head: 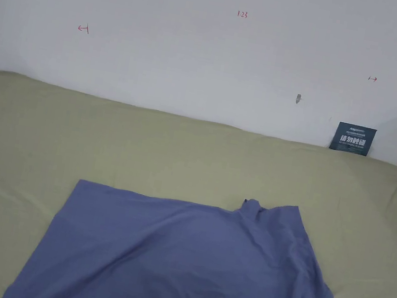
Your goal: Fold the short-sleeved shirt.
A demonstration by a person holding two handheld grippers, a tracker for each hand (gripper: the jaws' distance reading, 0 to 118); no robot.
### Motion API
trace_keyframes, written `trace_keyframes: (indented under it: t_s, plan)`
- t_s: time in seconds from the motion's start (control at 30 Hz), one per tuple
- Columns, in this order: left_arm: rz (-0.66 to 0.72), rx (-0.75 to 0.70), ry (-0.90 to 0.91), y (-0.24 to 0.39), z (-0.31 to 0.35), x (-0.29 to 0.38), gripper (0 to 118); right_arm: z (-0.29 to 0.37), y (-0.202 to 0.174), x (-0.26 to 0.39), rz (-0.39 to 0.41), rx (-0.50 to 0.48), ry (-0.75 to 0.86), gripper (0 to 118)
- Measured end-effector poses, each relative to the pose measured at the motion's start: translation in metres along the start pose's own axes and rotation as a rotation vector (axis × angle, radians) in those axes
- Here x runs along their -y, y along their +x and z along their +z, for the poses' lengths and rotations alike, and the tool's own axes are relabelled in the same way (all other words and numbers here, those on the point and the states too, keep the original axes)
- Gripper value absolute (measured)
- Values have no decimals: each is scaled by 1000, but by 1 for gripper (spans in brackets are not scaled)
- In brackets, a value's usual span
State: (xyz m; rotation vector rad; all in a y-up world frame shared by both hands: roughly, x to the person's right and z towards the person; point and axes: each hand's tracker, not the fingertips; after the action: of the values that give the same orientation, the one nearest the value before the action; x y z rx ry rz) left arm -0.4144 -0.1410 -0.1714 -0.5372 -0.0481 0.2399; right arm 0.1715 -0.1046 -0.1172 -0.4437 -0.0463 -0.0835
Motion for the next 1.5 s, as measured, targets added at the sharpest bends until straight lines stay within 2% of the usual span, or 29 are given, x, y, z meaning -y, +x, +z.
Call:
trace_keyframes:
  t_s: [0.13, 0.2, 0.23, 0.27, 0.3, 0.33, 0.37, 0.4, 0.43, 0.47, 0.67, 0.7, 0.73, 0.77, 0.8, 0.83, 0.87, 1.03, 1.17, 1.2, 1.23, 1.27, 1.3, 1.37, 1.4, 1.43, 1.47, 1.5]
  plan:
    - [-108, -46, 210, 48, 45, -24, 98, 39, -32, -23, 34, 40, 251, 99]
    - [-152, -90, 301, 81, 69, -24, 97, 55, -49, -26, 59, 82, 311, 97]
    - [-164, -115, 331, 93, 79, -25, 96, 61, -56, -26, 66, 104, 336, 91]
    - [-173, -136, 384, 51, 52, -28, 89, 68, -63, -23, 78, 118, 372, 69]
    - [-185, -130, 428, 84, 71, -21, 75, 72, -68, -20, 96, 120, 384, 42]
    - [-187, -150, 446, 84, 71, -21, 47, 73, -74, -15, 114, 143, 396, 7]
    - [-185, -169, 450, 80, 66, -23, 0, 75, -79, -6, 120, 185, 414, 0]
    - [-172, -183, 452, 73, 59, -24, 0, 76, -82, -1, 130, 161, 419, 0]
    - [-167, -163, 453, 117, 86, 12, 0, 76, -82, 3, 131, 119, 408, 0]
    - [-150, -100, 455, 123, 91, 21, 0, 76, -85, 5, 131, 108, 397, 0]
    - [-195, -65, 422, 99, 88, 2, 3, 70, -87, 11, 134, 84, 340, 0]
    - [-196, -36, 382, 105, 92, 1, 16, 69, -86, 10, 133, 84, 338, 0]
    - [-198, -20, 344, 97, 85, -6, 40, 70, -87, 7, 131, 83, 337, 0]
    - [-204, -28, 285, 87, 75, -12, 84, 69, -85, 6, 127, 78, 337, 0]
    - [-223, -27, 199, 77, 61, -18, 105, 67, -84, 4, 124, 75, 332, 0]
    - [-224, 4, 119, 69, 45, -21, 107, 65, -83, 3, 124, 75, 327, 0]
    - [-228, 40, 35, 60, 32, -22, 107, 65, -83, 1, 120, 68, 320, 0]
    - [-242, 23, -297, 24, -46, 9, 106, 51, -77, 0, 105, 66, 255, 0]
    - [-332, -64, -406, 25, -83, 38, 104, 38, -69, 6, 89, 81, 172, 0]
    - [-314, -71, -416, 24, -90, 43, 98, 35, -66, 8, 81, 85, 143, 0]
    - [-284, -75, -426, 21, -94, 46, 80, 30, -63, 10, 68, 88, 113, 0]
    - [-251, -88, -418, 19, -94, 48, 42, 26, -59, 11, 54, 84, 79, 0]
    - [-206, -51, -386, 18, -90, 48, 31, 20, -54, 13, 48, 81, 31, 0]
    - [-211, -37, -363, 25, -86, 44, 11, 7, -43, 17, 34, 65, -60, 1]
    - [-235, -47, -370, 29, -87, 44, 11, -2, -36, 21, 37, 56, -116, 9]
    - [-273, -60, -363, 30, -86, 45, 11, -11, -30, 25, 36, 53, -172, 35]
    - [-283, -52, -366, 30, -87, 45, 11, -23, -24, 30, 37, 33, -235, 83]
    - [-278, -49, -365, 32, -86, 45, 11, -36, -20, 36, 44, 7, -345, 96]
